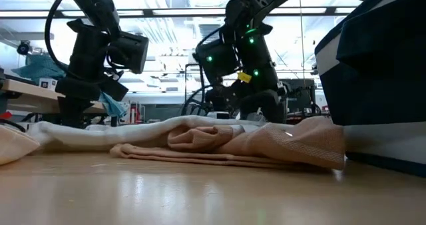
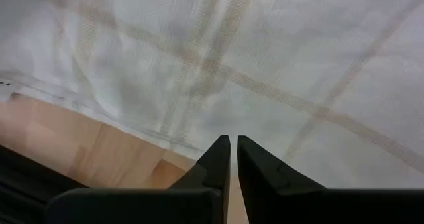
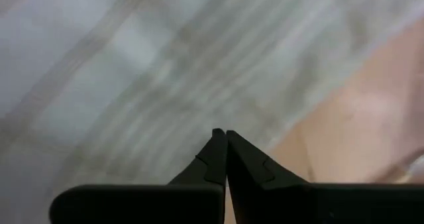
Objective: Fold towel
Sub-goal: Fold the white towel
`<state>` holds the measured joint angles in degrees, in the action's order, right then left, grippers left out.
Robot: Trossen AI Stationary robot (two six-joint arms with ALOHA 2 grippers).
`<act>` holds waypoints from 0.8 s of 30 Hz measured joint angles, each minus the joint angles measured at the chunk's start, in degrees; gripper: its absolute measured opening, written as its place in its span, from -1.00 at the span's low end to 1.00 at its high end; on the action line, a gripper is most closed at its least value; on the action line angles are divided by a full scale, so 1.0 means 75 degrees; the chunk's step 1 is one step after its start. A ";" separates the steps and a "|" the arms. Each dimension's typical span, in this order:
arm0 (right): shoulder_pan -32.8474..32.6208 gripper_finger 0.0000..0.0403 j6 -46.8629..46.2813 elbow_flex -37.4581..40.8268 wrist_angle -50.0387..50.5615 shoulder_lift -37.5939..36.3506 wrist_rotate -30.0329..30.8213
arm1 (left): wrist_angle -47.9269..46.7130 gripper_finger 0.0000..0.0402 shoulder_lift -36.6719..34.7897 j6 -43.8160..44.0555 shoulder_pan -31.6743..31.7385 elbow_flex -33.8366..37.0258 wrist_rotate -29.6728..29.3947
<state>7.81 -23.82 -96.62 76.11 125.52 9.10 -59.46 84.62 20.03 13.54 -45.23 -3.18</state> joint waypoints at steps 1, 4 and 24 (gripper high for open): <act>-0.0003 -1.00 -0.0093 0.0000 -0.0026 -0.0072 0.0178 | 0.0011 -0.90 0.0000 0.0000 0.0000 0.0000 0.0072; -0.0009 -1.00 -0.0285 -0.0053 -0.0160 -0.0288 0.0534 | 0.0125 -0.90 0.0000 -0.0034 0.0000 0.0018 0.0282; -0.0204 -1.00 0.0126 0.0440 -0.2245 -0.0058 -0.0811 | 0.0081 -1.00 -0.0068 0.0199 -0.0017 0.0481 -0.1712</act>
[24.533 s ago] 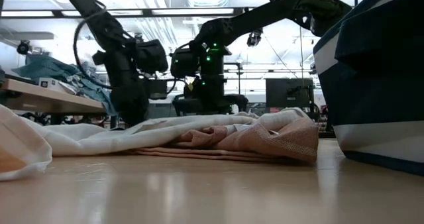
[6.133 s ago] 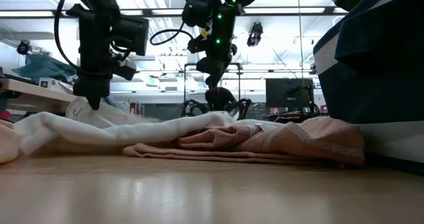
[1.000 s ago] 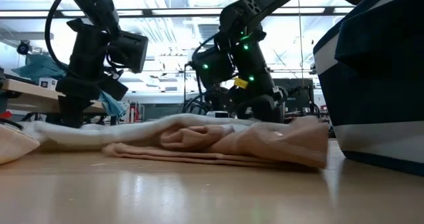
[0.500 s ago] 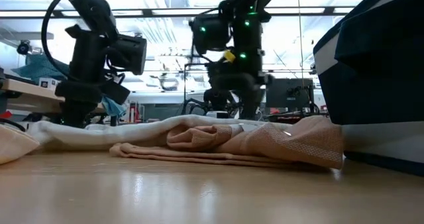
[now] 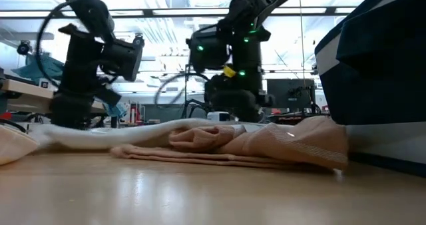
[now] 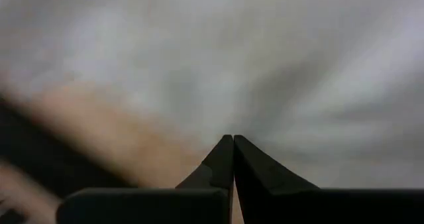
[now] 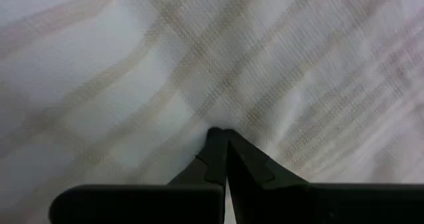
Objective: Fold towel
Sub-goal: Fold the white towel
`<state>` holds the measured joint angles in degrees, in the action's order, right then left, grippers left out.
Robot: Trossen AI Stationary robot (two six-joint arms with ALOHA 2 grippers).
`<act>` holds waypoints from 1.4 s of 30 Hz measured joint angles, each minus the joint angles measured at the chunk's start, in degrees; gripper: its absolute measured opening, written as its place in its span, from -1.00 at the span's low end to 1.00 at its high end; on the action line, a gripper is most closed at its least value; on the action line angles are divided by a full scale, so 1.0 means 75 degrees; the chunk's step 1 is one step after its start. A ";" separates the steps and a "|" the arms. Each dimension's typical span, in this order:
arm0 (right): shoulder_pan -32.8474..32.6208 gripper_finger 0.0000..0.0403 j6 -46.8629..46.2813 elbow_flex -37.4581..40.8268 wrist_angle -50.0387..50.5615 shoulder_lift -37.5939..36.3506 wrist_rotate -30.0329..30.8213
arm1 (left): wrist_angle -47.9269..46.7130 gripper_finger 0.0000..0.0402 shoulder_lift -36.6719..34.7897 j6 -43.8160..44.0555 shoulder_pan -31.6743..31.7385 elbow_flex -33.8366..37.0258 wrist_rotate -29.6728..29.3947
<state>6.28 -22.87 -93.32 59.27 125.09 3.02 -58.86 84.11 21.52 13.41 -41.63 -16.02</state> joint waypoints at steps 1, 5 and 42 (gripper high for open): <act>0.0000 -1.00 -0.0049 0.0084 0.0152 -0.0010 -0.0001 | -0.0195 -0.99 -0.0036 0.0189 -0.0007 -0.0120 -0.0355; -0.0003 -1.00 -0.0161 0.0155 0.0968 -0.0048 0.0083 | -0.0690 -0.97 -0.0223 0.0229 -0.0066 -0.0514 -0.0132; -0.0191 -1.00 0.0544 0.0105 -0.1907 -0.0637 0.0169 | 0.1782 -0.89 -0.1289 0.0587 -0.1431 0.0283 0.3784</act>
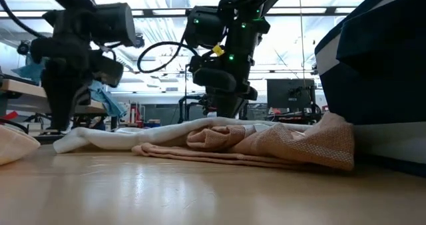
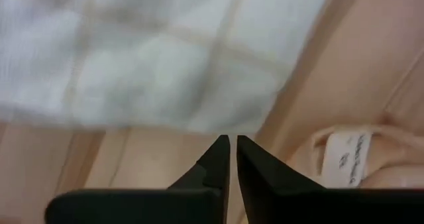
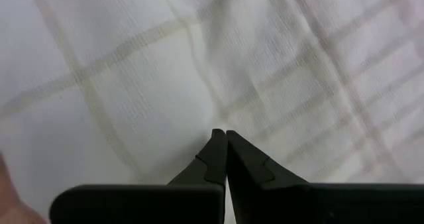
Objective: Fold towel
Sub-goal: Fold the white towel
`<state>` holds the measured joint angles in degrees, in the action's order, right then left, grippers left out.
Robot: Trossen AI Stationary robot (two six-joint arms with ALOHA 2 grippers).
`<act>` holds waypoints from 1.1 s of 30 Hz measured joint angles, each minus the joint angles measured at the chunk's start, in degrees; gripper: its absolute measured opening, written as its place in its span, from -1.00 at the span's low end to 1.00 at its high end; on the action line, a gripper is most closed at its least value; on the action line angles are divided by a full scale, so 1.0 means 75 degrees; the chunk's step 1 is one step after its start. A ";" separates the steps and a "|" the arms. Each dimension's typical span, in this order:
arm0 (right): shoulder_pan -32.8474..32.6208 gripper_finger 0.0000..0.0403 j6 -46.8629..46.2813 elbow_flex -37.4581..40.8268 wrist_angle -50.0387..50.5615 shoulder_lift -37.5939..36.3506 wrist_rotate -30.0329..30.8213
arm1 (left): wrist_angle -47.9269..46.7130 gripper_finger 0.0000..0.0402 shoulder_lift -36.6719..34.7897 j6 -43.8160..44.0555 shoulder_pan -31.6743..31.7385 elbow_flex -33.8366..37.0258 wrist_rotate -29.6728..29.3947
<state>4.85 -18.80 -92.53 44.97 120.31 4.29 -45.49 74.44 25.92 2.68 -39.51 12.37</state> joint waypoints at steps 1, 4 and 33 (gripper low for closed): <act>-0.0001 -1.00 0.0028 -0.0002 -0.0013 0.0000 -0.0002 | 0.0161 -0.87 -0.0041 0.0077 -0.0042 0.0000 -0.0130; 0.0002 -1.00 0.0048 -0.0003 -0.0053 -0.0003 -0.0002 | 0.0391 -0.79 -0.0102 0.0434 -0.0072 0.0000 -0.0208; -0.0190 -1.00 0.0386 -0.0006 -0.0241 -0.0012 -0.0058 | 0.2978 -0.38 0.0408 0.2906 -0.0135 0.1063 -0.1663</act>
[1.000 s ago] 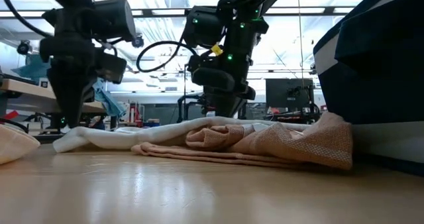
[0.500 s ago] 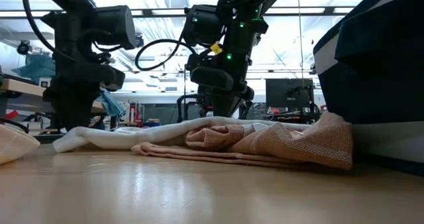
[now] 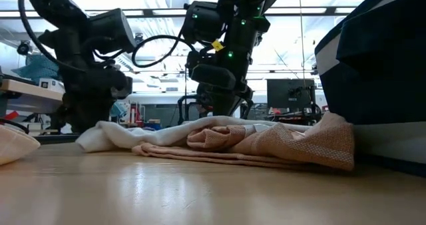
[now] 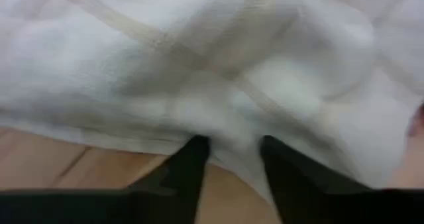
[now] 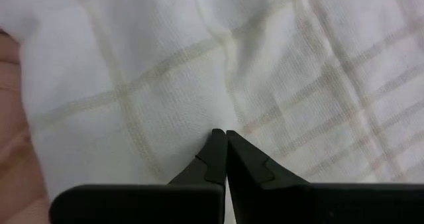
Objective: Fold towel
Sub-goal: Fold the white towel
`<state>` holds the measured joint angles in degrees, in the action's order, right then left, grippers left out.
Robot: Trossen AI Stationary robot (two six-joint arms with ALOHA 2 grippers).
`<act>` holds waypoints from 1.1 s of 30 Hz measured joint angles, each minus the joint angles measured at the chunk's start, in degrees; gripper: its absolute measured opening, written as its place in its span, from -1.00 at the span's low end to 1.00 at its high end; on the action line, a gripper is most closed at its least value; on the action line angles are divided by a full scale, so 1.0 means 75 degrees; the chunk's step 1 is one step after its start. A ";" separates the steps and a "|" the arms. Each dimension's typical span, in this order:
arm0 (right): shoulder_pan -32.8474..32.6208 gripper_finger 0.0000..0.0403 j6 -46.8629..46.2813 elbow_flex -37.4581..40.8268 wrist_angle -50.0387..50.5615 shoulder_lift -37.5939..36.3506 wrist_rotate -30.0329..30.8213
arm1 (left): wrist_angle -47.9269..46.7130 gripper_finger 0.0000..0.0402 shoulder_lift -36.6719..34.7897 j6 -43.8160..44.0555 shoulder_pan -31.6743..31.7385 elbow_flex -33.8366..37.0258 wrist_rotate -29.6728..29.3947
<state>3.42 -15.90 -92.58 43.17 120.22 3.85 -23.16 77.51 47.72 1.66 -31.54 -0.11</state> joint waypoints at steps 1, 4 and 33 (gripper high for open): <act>-0.0007 -1.00 0.0008 0.0000 -0.0009 0.0000 -0.0028 | -0.0020 -0.53 0.0004 -0.0054 0.0001 -0.0045 -0.0063; -0.0030 -1.00 0.0067 0.0000 -0.0107 0.0000 -0.0210 | -0.0268 -0.92 -0.0063 -0.0360 0.0013 -0.0297 -0.0106; -0.0133 -1.00 0.0400 -0.0003 -0.0485 0.0000 -0.0377 | -0.5248 -0.55 -0.0299 -0.0479 -0.0847 -0.2004 0.0065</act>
<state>2.42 -12.90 -92.60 39.53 120.22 1.02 -62.52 75.26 44.13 -4.69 -46.57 0.38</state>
